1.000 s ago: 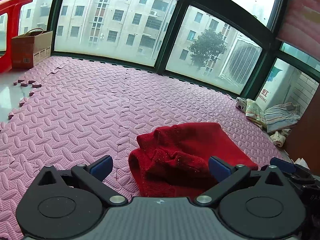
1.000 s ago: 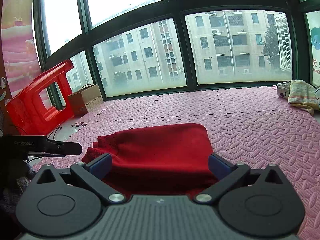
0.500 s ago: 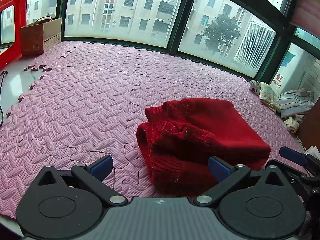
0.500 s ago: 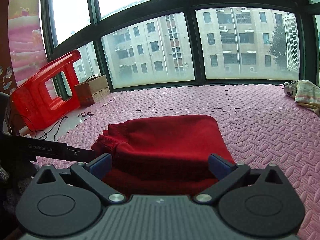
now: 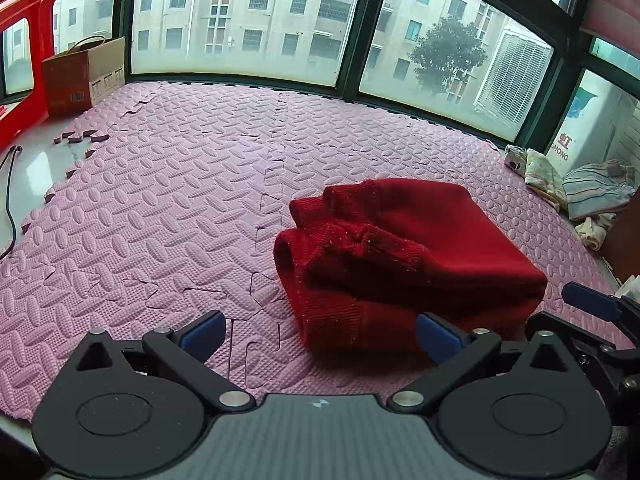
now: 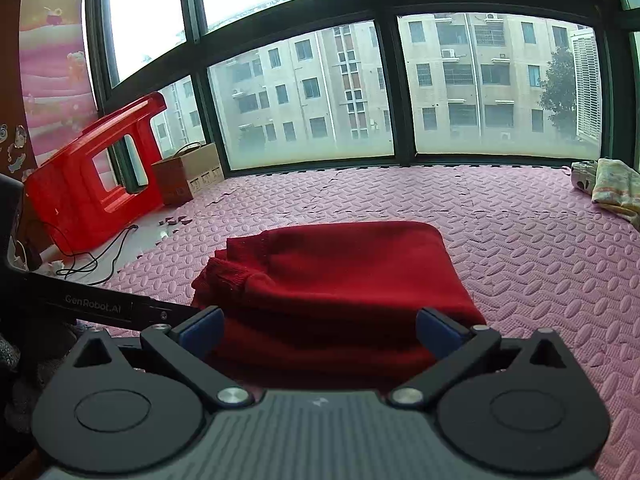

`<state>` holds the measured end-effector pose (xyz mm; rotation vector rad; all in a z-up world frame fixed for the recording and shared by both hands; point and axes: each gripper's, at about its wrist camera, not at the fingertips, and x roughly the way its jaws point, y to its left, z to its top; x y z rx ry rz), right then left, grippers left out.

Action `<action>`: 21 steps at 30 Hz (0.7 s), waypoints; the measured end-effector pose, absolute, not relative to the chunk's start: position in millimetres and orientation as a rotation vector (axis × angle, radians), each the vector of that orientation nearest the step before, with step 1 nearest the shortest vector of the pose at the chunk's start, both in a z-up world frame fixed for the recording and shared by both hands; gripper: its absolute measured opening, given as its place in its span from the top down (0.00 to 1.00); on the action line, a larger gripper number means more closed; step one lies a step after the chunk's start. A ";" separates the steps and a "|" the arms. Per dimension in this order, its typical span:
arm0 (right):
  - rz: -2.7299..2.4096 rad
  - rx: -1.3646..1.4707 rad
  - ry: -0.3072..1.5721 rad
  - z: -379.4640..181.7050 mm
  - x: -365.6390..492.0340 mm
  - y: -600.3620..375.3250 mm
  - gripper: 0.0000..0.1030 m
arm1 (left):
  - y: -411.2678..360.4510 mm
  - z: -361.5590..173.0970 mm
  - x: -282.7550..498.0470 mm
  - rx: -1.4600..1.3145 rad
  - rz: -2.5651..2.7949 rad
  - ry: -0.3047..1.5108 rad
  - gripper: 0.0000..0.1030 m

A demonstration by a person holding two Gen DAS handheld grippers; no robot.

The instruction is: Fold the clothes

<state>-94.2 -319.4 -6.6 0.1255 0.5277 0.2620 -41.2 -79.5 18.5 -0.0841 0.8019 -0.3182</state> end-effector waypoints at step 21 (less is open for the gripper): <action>0.354 -0.156 0.583 -6.6 -73.5 -281.2 0.00 | -55.1 18.0 -27.9 -0.146 -0.273 0.824 0.00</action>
